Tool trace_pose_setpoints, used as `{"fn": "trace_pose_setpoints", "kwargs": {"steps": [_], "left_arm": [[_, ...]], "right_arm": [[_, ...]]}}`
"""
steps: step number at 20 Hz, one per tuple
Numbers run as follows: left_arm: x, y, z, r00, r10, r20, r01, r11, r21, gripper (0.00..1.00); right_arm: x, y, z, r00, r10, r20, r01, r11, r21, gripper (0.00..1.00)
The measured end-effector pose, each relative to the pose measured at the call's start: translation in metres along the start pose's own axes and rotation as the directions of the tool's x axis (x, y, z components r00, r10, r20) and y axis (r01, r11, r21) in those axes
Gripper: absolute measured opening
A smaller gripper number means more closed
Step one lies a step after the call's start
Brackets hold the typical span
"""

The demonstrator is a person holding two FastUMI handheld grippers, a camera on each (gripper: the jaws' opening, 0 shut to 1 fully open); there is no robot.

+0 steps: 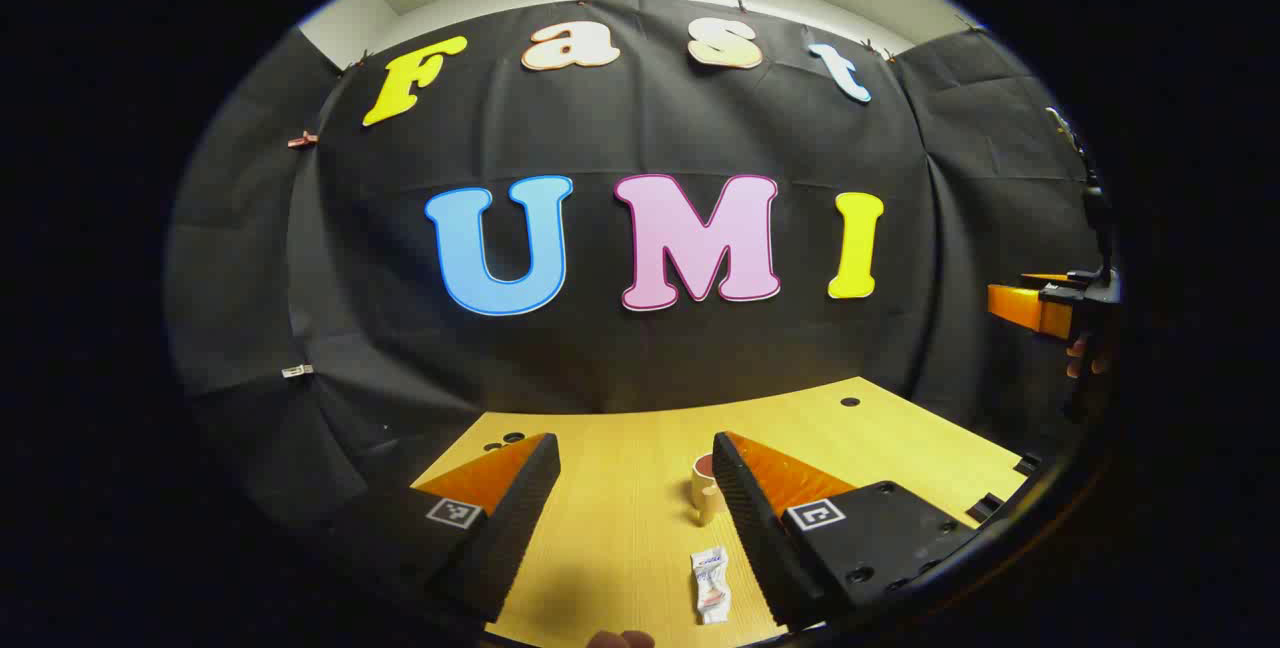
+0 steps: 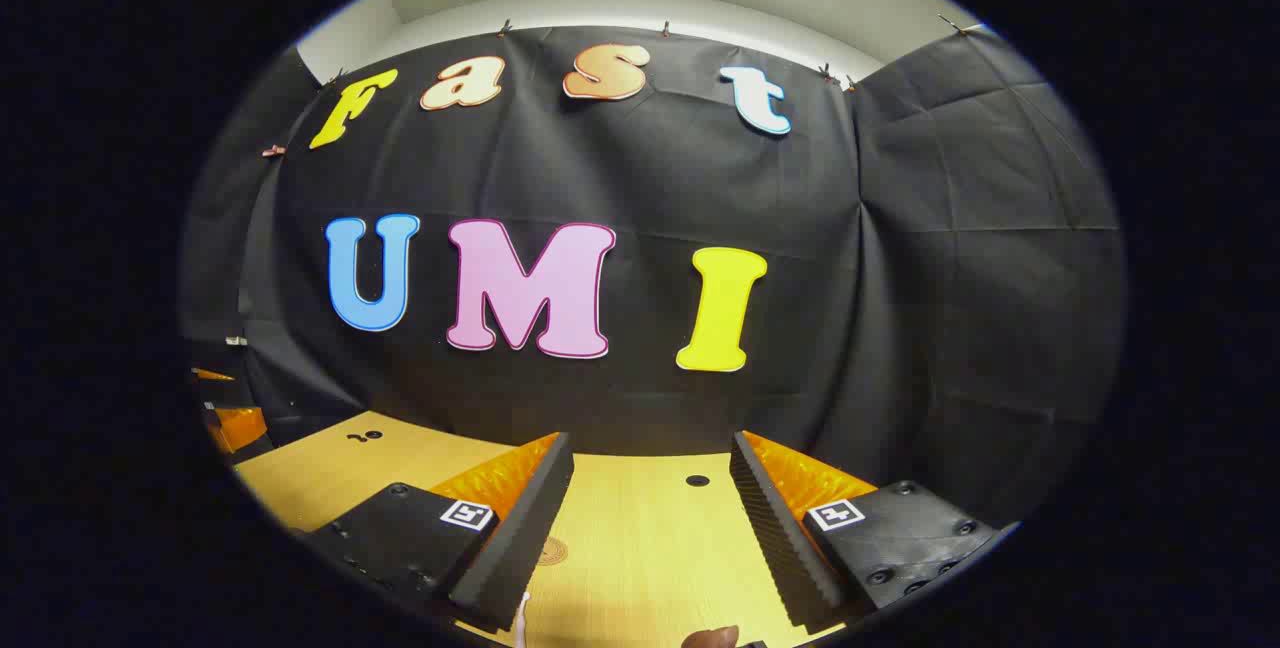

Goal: Put the toothbrush and toothpaste on the desktop into the cup, then pick up the cup and place it on the coaster on the desktop.

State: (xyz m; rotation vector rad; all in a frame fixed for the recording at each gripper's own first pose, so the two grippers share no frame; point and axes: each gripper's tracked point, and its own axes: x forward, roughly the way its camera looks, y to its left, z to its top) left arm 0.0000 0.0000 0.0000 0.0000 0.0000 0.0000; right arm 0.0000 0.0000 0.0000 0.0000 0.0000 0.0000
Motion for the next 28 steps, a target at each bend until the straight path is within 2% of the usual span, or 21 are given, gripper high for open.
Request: {"fn": "trace_pose_setpoints", "kwargs": {"steps": [2,15,18,20,22,25,28], "left_arm": [[0.005,-0.006,-0.001,1.000,-0.014,-0.010,0.014,1.000,0.009,0.94],[0.011,-0.023,-0.015,0.997,-0.046,-0.062,0.047,0.999,0.021,0.94],[0.016,-0.037,-0.038,0.988,-0.095,-0.124,0.094,0.996,-0.013,0.94],[0.021,-0.048,-0.069,0.968,-0.131,-0.212,0.125,0.991,-0.045,0.94],[0.028,-0.053,-0.106,0.939,-0.132,-0.317,0.122,0.991,-0.051,0.94],[0.039,-0.069,-0.156,0.883,-0.178,-0.433,0.156,0.984,-0.086,0.94],[0.054,-0.079,-0.212,0.815,-0.213,-0.539,0.177,0.977,-0.119,0.94]], "right_arm": [[0.003,0.004,-0.003,1.000,0.009,-0.009,-0.009,1.000,0.007,1.00],[-0.001,0.015,-0.032,0.997,0.049,-0.066,-0.048,0.999,0.013,0.97],[-0.005,0.016,-0.046,0.992,0.060,-0.112,-0.058,0.998,0.021,0.97],[-0.009,0.015,-0.053,0.989,0.063,-0.130,-0.060,0.998,0.026,0.97],[-0.012,0.012,-0.058,0.988,0.059,-0.141,-0.057,0.998,0.019,0.97],[-0.017,0.002,-0.067,0.986,0.039,-0.164,-0.037,0.999,0.012,0.97],[-0.024,-0.010,-0.076,0.981,0.014,-0.192,-0.012,1.000,0.012,0.97]]}}
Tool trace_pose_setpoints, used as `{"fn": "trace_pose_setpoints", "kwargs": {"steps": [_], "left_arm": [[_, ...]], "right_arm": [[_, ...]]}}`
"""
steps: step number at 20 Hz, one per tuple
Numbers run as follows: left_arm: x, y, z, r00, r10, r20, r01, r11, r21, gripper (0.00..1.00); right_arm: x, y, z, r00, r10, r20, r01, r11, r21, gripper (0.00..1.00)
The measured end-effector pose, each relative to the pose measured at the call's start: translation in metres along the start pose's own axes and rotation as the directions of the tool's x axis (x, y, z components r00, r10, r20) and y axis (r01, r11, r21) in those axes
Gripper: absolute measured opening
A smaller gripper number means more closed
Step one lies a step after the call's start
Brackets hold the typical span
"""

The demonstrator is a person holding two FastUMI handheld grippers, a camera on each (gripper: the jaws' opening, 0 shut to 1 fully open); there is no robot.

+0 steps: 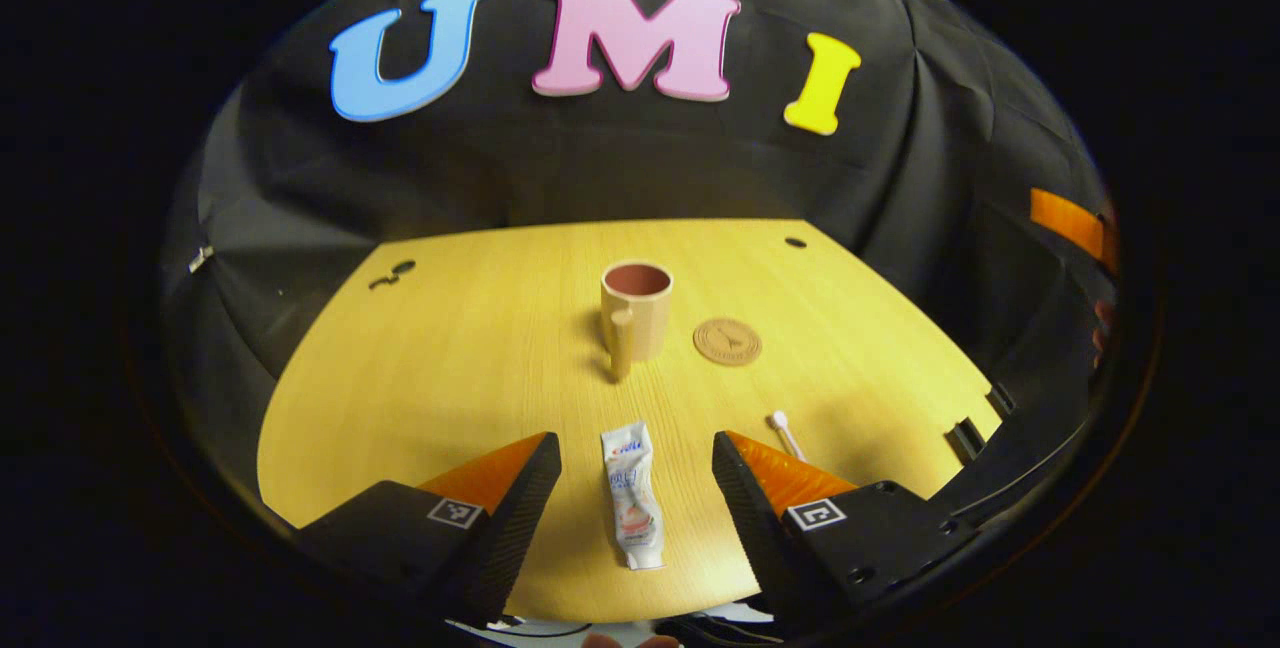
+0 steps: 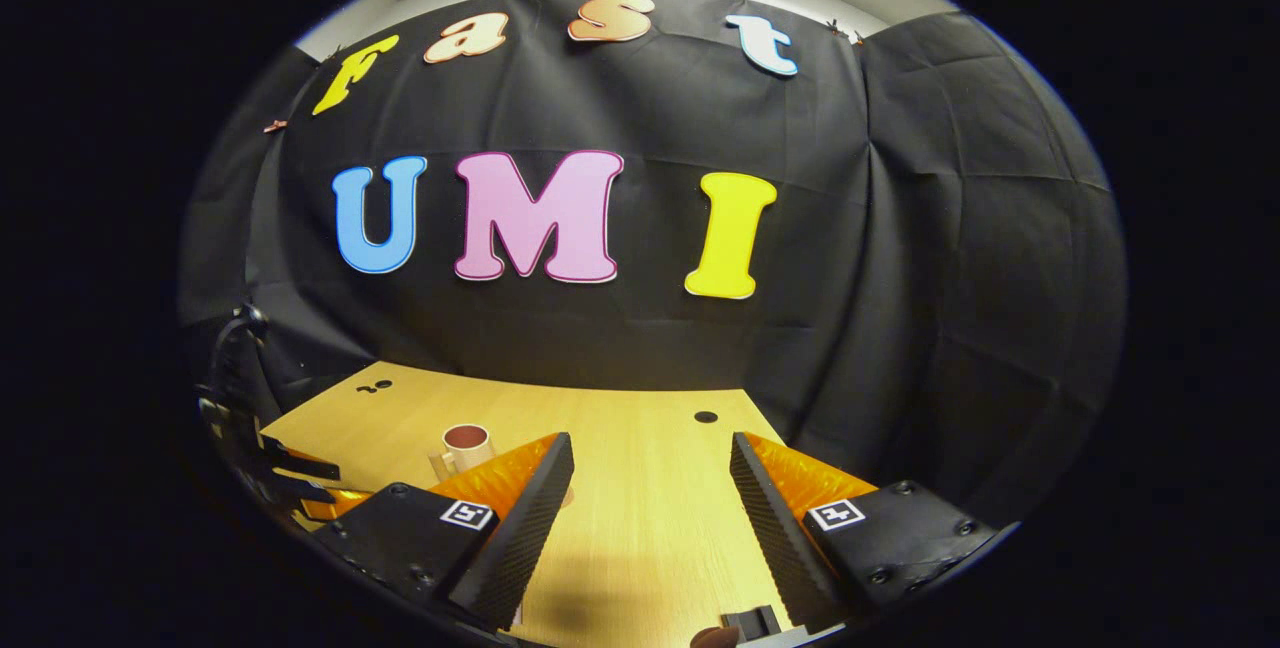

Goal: Put the toothbrush and toothpaste on the desktop into the cup, then pick up the cup and place it on the coaster on the desktop.

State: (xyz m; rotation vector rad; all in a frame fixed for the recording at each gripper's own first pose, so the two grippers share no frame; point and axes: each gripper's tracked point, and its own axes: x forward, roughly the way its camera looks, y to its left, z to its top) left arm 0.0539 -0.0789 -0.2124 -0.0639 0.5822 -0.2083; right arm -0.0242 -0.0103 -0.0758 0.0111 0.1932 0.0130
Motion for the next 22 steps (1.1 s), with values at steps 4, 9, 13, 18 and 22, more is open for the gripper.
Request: {"fn": "trace_pose_setpoints", "kwargs": {"steps": [4,9,13,18,22], "left_arm": [[0.046,0.005,-0.038,0.989,-0.022,-0.147,0.019,1.000,-0.022,0.93],[0.077,0.010,-0.064,0.961,-0.001,-0.276,-0.001,1.000,-0.007,0.87],[0.090,0.008,-0.073,0.944,0.008,-0.331,-0.011,1.000,-0.008,0.83],[0.093,0.008,-0.077,0.923,0.047,-0.382,-0.032,0.998,0.046,0.72],[0.089,0.003,-0.082,0.900,0.039,-0.435,-0.019,0.999,0.051,0.49]], "right_arm": [[-0.004,-0.012,-0.014,0.999,-0.023,-0.036,0.023,1.000,0.018,0.97],[-0.001,-0.014,-0.025,0.998,-0.020,-0.061,0.022,1.000,0.021,0.97],[-0.004,-0.016,-0.034,0.996,-0.022,-0.087,0.024,0.999,0.021,0.97],[-0.012,-0.021,-0.042,0.994,-0.030,-0.107,0.033,0.999,0.025,0.97],[-0.014,-0.022,-0.051,0.991,-0.025,-0.129,0.032,0.998,0.052,0.97]]}}
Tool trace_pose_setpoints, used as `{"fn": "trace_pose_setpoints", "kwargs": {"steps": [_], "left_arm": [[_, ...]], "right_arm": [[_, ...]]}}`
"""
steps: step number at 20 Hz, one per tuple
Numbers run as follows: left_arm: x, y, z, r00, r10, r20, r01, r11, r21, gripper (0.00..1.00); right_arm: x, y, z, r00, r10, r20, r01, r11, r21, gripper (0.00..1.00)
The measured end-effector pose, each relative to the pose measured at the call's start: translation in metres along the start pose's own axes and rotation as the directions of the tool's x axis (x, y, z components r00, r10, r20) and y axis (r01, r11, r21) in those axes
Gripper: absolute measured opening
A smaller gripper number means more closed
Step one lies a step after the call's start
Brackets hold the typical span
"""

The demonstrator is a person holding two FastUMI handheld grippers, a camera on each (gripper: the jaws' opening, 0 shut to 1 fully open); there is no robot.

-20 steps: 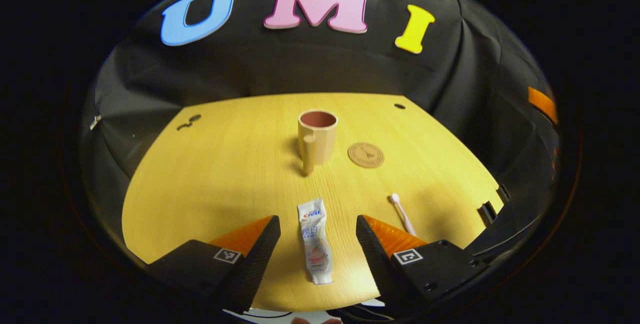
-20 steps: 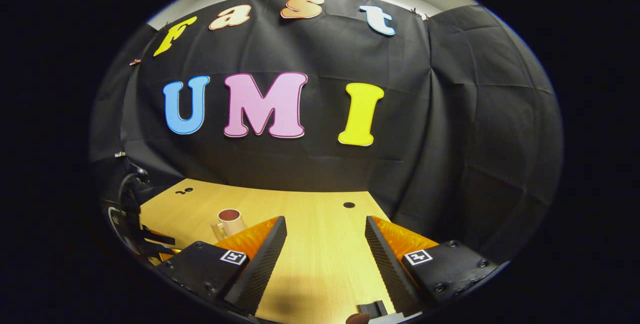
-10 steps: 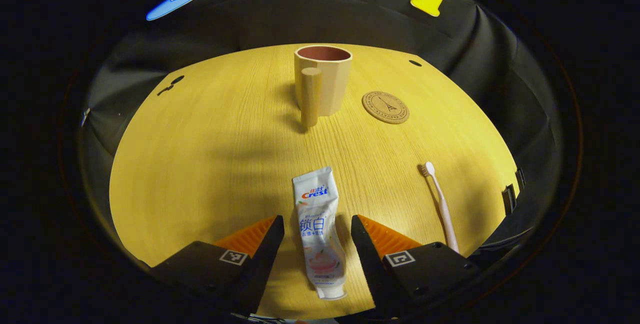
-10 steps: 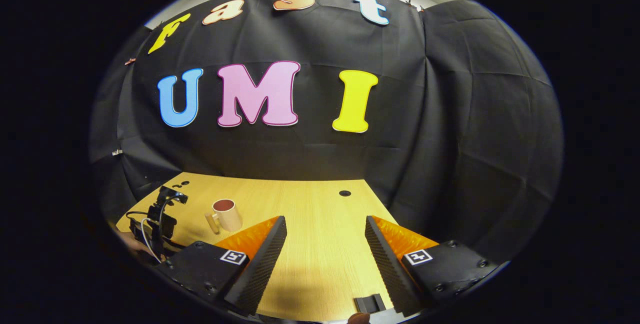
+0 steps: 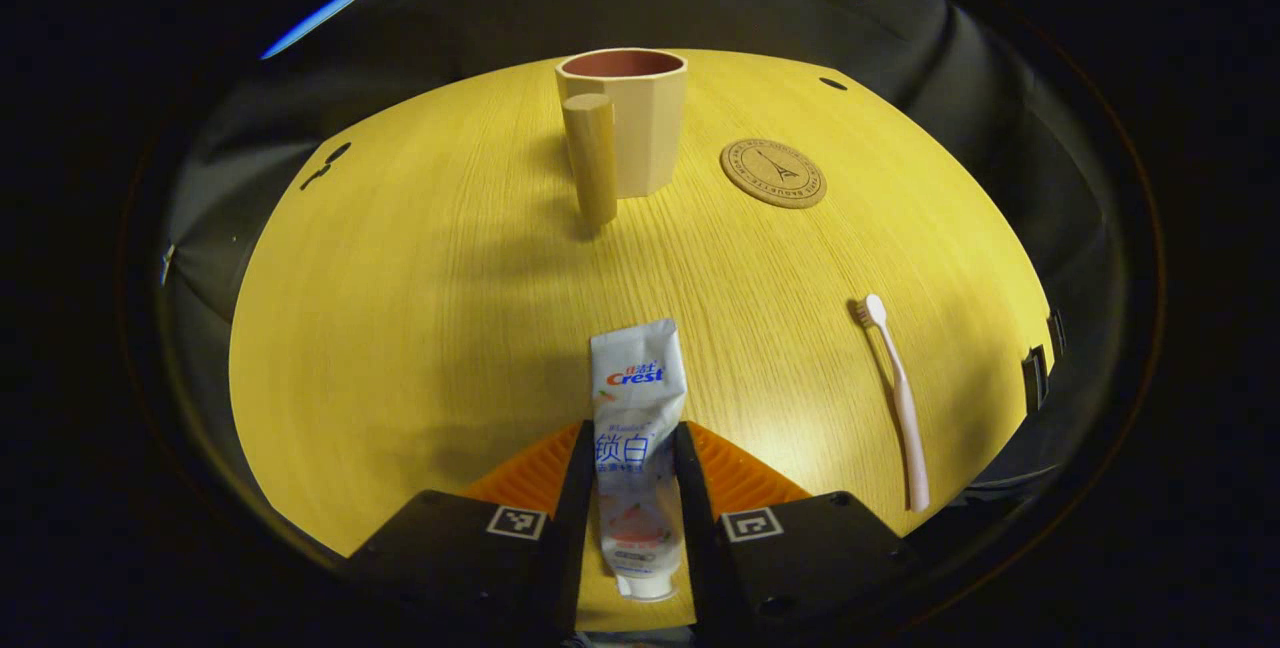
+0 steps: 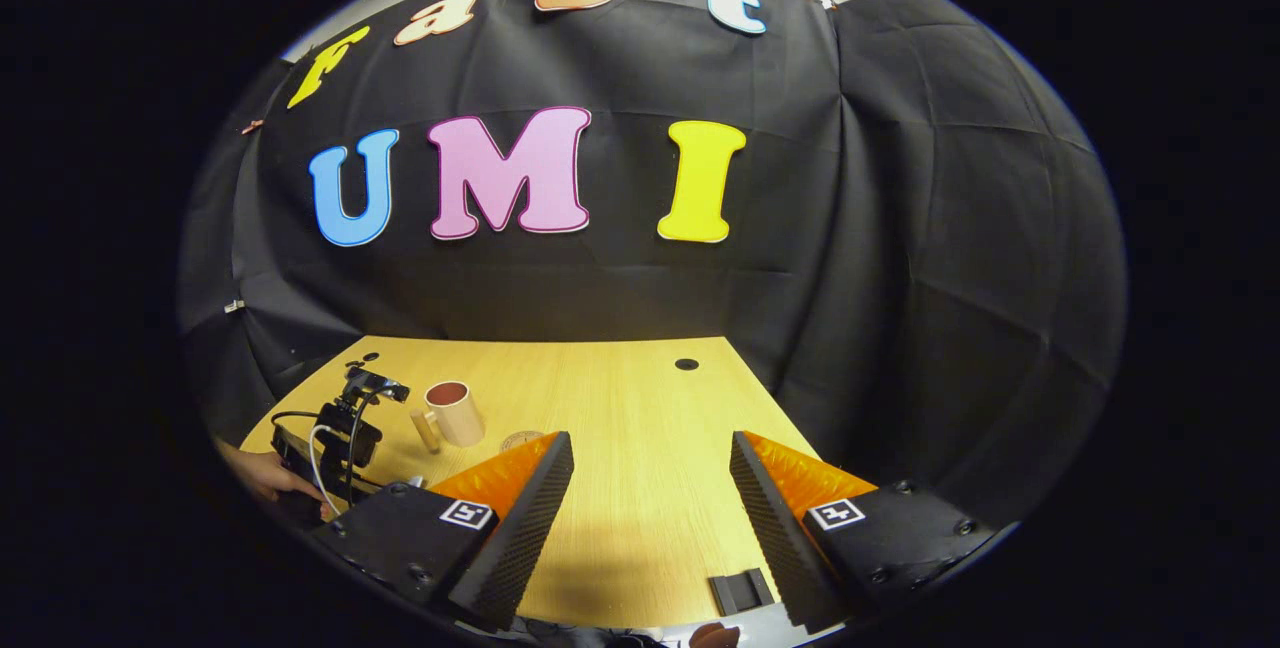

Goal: Put the toothbrush and toothpaste on the desktop into the cup, then pick up the cup and place it on the coaster on the desktop.

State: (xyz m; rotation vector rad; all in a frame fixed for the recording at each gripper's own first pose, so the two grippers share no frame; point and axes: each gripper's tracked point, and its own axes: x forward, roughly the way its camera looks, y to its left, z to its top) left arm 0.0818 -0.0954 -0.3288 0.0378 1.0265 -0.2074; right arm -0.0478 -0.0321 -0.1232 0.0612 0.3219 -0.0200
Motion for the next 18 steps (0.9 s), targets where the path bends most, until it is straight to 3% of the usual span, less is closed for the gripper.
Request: {"fn": "trace_pose_setpoints", "kwargs": {"steps": [2,3,5,7,8,9,14,18], "left_arm": [[0.000,0.000,-0.001,1.000,0.002,-0.031,-0.002,1.000,-0.017,0.48],[-0.001,-0.001,-0.001,0.998,0.005,-0.060,-0.006,1.000,-0.031,0.42],[-0.002,-0.002,-0.006,0.992,0.011,-0.127,-0.017,0.999,-0.040,0.51],[0.000,-0.004,-0.008,0.985,0.008,-0.171,-0.014,0.999,-0.035,0.39],[-0.002,-0.004,-0.006,0.984,0.007,-0.176,-0.013,0.999,-0.033,0.29],[-0.002,-0.004,-0.006,0.983,0.007,-0.185,-0.014,0.999,-0.037,0.28],[-0.002,-0.002,-0.003,0.989,0.005,-0.151,-0.016,0.998,-0.066,0.22],[-0.005,0.004,-0.002,0.992,0.042,-0.120,-0.056,0.991,-0.120,0.20]], "right_arm": [[0.002,0.002,-0.007,1.000,0.013,-0.020,-0.013,1.000,0.017,0.97],[0.003,0.004,-0.011,0.999,0.026,-0.036,-0.025,0.999,0.028,0.97],[0.009,0.005,-0.018,0.997,0.043,-0.063,-0.040,0.998,0.044,0.97],[0.017,0.006,-0.025,0.995,0.064,-0.080,-0.060,0.997,0.052,0.97],[0.022,0.007,-0.027,0.993,0.077,-0.088,-0.072,0.996,0.059,0.97],[0.028,0.008,-0.030,0.991,0.093,-0.096,-0.087,0.994,0.069,0.97],[0.064,0.014,-0.054,0.968,0.181,-0.173,-0.158,0.978,0.136,0.99],[0.081,0.029,-0.079,0.930,0.253,-0.265,-0.214,0.962,0.168,0.99]]}}
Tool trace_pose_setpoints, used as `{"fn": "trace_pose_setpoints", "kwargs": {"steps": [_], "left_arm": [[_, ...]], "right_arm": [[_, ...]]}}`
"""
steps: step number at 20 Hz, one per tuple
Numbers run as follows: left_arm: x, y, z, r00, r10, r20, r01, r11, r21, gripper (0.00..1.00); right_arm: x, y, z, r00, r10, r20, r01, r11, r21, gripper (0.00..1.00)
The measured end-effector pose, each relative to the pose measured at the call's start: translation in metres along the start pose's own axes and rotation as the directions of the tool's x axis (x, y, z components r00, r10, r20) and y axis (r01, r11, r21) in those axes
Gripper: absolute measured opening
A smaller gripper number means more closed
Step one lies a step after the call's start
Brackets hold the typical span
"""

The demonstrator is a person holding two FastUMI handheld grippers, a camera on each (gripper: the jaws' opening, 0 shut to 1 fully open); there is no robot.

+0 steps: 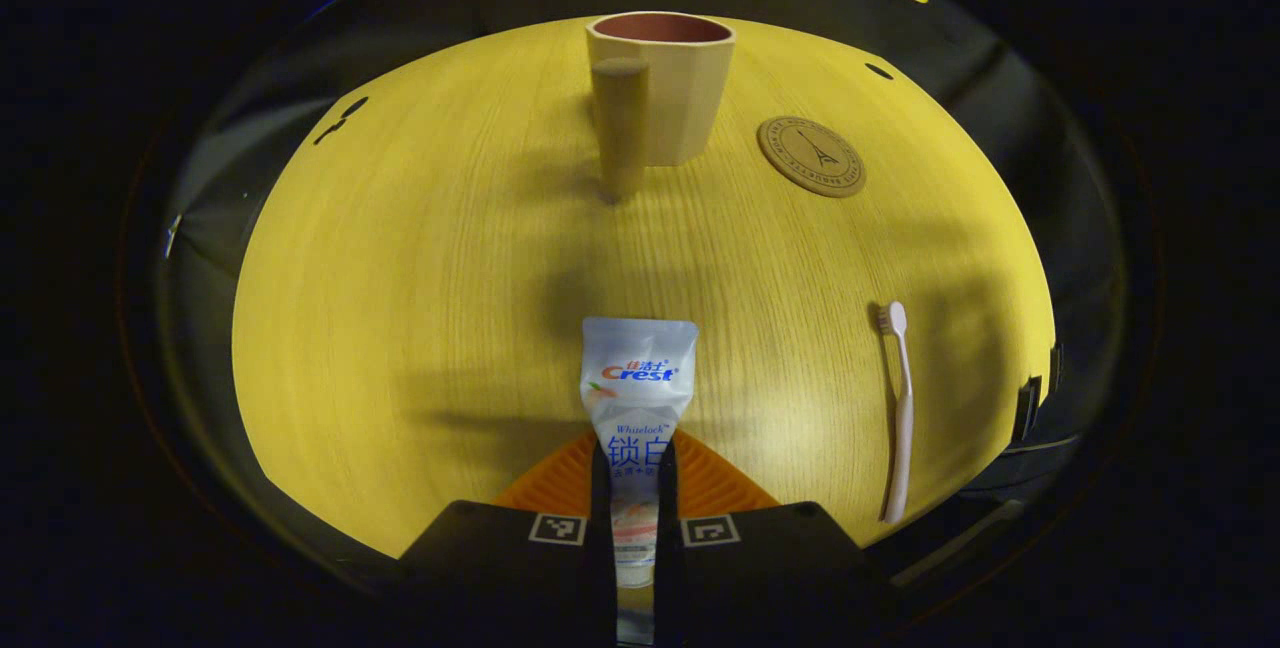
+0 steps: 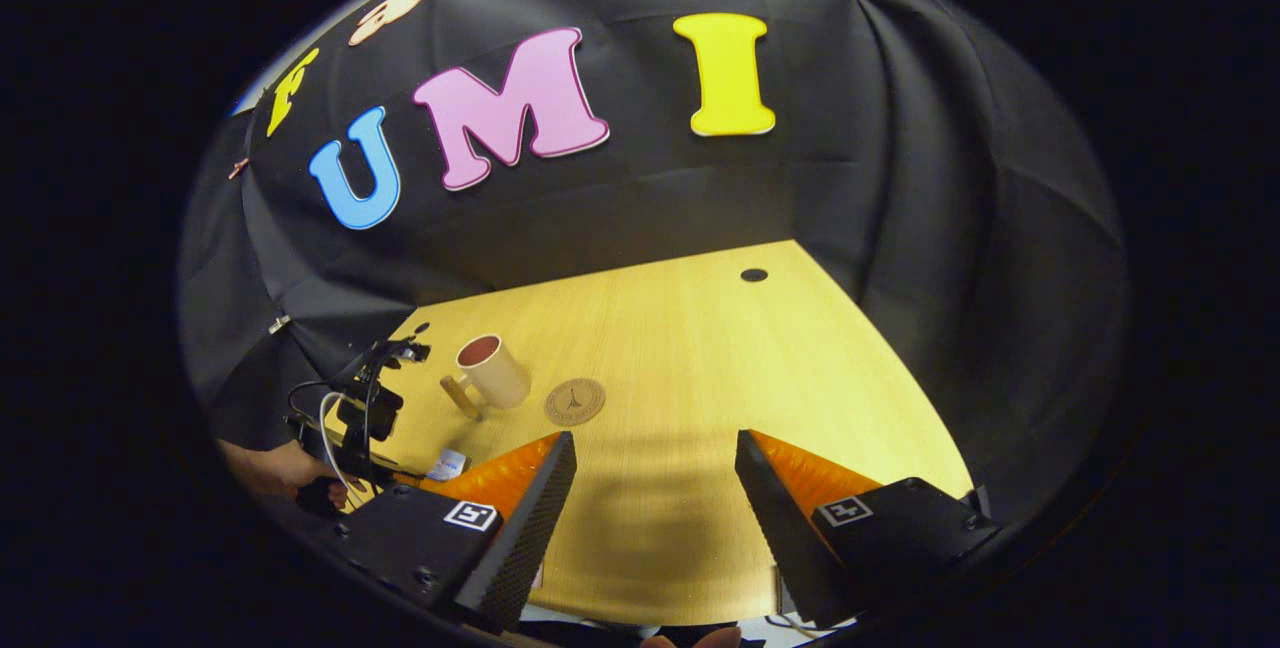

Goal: Put the toothbrush and toothpaste on the desktop into the cup, then pick up the cup and place it on the coaster on the desktop.

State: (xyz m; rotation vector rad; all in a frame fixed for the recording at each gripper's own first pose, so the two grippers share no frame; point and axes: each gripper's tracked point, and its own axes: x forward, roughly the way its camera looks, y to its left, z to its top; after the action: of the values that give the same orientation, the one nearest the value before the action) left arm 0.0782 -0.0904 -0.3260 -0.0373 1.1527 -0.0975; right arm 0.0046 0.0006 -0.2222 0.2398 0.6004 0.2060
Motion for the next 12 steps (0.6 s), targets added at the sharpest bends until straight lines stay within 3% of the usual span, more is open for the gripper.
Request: {"fn": "trace_pose_setpoints", "kwargs": {"steps": [2,6,7,12], "left_arm": [[-0.008,0.002,0.000,0.999,-0.002,0.038,0.003,1.000,-0.015,0.24],[-0.038,0.002,0.003,0.990,-0.075,0.122,0.077,0.997,-0.016,0.14],[-0.047,0.005,0.003,0.986,-0.096,0.140,0.099,0.995,-0.020,0.19],[-0.088,0.025,-0.002,0.955,-0.166,0.244,0.177,0.984,-0.025,0.19]], "right_arm": [[0.008,0.005,-0.011,0.999,0.018,-0.046,-0.019,1.000,-0.009,0.99],[0.016,0.028,-0.032,0.993,0.028,-0.119,-0.032,0.999,-0.032,0.99],[0.018,0.037,-0.039,0.990,0.023,-0.139,-0.029,0.999,-0.041,0.99],[0.029,0.078,-0.075,0.973,-0.017,-0.230,-0.011,0.993,-0.120,0.98]]}}
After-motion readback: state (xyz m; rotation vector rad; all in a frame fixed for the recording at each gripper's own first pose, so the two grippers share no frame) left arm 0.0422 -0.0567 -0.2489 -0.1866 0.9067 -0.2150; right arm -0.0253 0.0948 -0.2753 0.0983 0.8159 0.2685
